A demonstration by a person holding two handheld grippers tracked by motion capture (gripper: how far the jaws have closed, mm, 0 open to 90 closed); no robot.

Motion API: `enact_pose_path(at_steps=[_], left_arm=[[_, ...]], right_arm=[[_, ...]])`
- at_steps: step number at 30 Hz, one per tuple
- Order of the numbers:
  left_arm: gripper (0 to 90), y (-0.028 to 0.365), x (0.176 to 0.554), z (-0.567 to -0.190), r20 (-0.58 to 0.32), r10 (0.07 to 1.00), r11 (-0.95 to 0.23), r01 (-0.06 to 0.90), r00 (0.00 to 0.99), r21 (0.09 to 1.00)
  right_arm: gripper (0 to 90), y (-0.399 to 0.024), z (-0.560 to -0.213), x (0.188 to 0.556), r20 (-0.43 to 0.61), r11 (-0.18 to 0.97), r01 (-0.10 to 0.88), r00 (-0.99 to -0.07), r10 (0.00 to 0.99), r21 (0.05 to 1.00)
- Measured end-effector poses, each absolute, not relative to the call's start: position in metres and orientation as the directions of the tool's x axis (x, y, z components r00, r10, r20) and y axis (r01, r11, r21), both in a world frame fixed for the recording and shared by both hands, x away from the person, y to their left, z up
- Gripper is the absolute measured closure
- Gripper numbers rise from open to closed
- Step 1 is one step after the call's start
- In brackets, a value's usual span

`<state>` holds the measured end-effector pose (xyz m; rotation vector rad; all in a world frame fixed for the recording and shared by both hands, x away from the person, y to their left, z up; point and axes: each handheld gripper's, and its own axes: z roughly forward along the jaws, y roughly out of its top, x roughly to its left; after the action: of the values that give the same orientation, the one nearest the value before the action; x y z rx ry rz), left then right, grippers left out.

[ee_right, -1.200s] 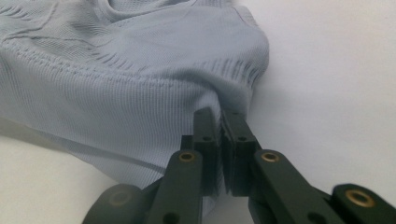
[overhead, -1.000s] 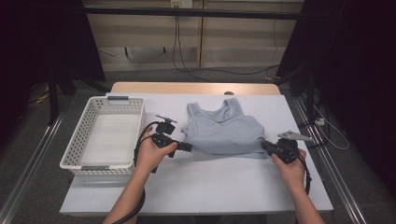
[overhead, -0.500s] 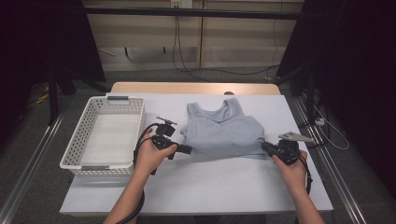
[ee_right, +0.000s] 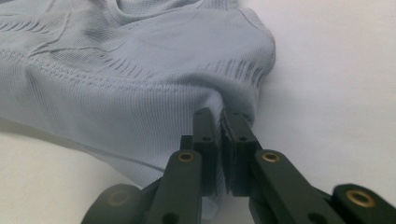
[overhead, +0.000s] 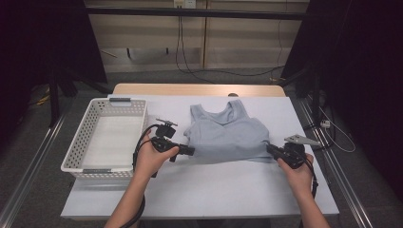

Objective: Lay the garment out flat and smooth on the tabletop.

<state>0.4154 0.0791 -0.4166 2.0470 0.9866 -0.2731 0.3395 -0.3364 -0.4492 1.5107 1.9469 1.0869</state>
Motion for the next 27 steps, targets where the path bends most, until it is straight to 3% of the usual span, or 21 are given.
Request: enact_pose_path(at_steps=[5, 12, 23, 27], left_arm=[[56.1, 0.079, 0.415, -0.416, -0.488, 0.552, -0.341, 0.717, 0.676, 0.608], [57.0, 0.071, 0.417, -0.425, -0.479, 0.555, -0.359, 0.716, 0.680, 0.599], [77.7, 0.064, 0.420, -0.425, -0.499, 0.554, -0.372, 0.734, 0.667, 0.568], [80.9, 0.065, 0.421, -0.419, -0.504, 0.552, -0.353, 0.733, 0.665, 0.581]], right_arm=[[85.3, -0.336, -0.450, 0.340, 0.117, 0.093, 0.596, -0.304, 0.945, 0.797], [85.2, -0.335, -0.451, 0.339, 0.114, 0.098, 0.595, -0.308, 0.945, 0.798], [83.4, -0.338, -0.451, 0.335, 0.118, 0.095, 0.595, -0.309, 0.944, 0.798], [79.9, -0.340, -0.452, 0.334, 0.124, 0.087, 0.604, -0.300, 0.946, 0.792]])
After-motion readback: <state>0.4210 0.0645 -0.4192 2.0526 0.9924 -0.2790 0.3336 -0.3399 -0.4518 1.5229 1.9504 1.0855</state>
